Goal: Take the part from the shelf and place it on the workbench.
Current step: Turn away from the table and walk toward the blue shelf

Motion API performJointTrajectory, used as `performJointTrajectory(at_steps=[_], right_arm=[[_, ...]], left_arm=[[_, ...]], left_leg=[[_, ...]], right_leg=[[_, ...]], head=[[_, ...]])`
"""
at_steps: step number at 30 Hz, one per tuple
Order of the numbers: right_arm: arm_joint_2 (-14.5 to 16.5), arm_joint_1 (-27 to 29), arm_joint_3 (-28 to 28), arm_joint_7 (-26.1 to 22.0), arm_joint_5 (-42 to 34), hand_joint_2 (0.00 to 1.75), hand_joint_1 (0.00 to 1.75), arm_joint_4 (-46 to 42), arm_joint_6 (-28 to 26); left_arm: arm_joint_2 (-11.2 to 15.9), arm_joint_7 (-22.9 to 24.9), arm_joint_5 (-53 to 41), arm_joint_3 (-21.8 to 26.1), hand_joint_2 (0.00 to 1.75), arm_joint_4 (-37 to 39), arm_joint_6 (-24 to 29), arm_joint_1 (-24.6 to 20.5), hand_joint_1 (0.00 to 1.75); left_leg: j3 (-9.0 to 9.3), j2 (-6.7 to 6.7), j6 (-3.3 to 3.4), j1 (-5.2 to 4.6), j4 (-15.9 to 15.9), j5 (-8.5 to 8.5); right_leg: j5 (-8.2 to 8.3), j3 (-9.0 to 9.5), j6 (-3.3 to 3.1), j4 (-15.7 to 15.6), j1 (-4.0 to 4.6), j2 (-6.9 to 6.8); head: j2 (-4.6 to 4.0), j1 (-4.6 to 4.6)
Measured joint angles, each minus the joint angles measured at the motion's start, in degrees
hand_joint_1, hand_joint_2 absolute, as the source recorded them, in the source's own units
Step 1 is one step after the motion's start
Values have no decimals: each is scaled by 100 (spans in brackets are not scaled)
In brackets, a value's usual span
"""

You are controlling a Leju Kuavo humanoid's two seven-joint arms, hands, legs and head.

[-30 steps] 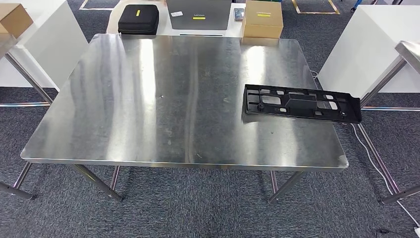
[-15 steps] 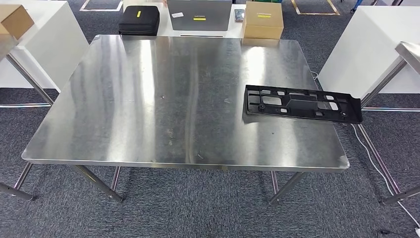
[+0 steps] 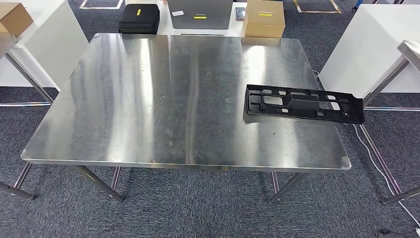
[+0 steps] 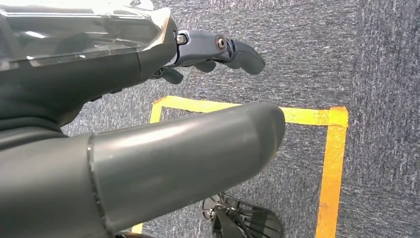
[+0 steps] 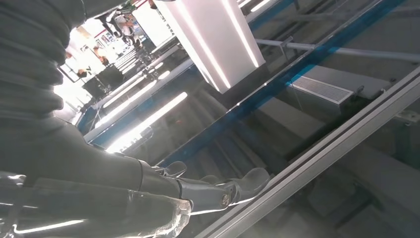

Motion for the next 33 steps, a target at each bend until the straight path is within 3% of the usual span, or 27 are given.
performJointTrajectory(at_steps=[8,11,16,18,20,22,24,28,33], right_arm=[[21,-148,11,7,162,175,0,306,-366],[46,-133,11,7,77,175,0,767,-967],[-4,-424,20,10,925,175,0,1878,-2159],[-19,-555,-110,12,1607,175,0,2454,-2556],[-36,-744,-609,13,3173,175,0,3002,-2672],[-68,-891,-1476,25,5103,175,0,3457,-2686],[-91,-866,-2417,111,6084,175,0,3853,-2690],[-90,-690,-3590,552,6185,175,0,4530,-2694],[-81,-600,-3952,1165,6185,175,0,5151,-2697]], left_arm=[[7,-10,359,-84,0,18,42,1,0],[13,28,395,-158,0,20,6,10,0],[15,22,397,-228,0,20,-5,14,0],[10,30,388,-239,0,20,59,14,0],[-13,38,372,-239,0,20,167,14,0],[-48,37,335,-239,0,20,250,11,0],[-79,22,290,-239,0,20,283,7,0],[-98,-5,277,-252,0,20,280,8,0],[-89,5,226,-277,0,20,226,1,0]], left_leg=[[10,0,-1,-2,-1,-7],[10,-6,-1,-1,0,-6],[7,-4,0,-2,1,-7],[19,-5,0,0,3,-13],[25,-3,0,-1,4,-21],[22,-4,-1,-2,4,-23],[16,-16,0,-2,3,-22],[1,-19,2,0,2,-18],[16,-1,1,0,2,-22]], right_leg=[[-8,-39,8,-1,-2,-1],[-9,-33,8,-1,-1,-3],[-7,-12,10,-3,-1,-2],[-9,-25,10,-5,1,-2],[-12,-35,9,-6,0,-1],[-13,-36,10,-6,-2,-3],[-14,-33,11,-5,-2,-13],[-13,21,11,-1,1,-12],[-15,-3,10,-2,-1,-1]], head=[[0,-2],[0,-1],[0,0],[0,0],[0,-1],[0,0],[0,0],[0,-1],[0,1]])
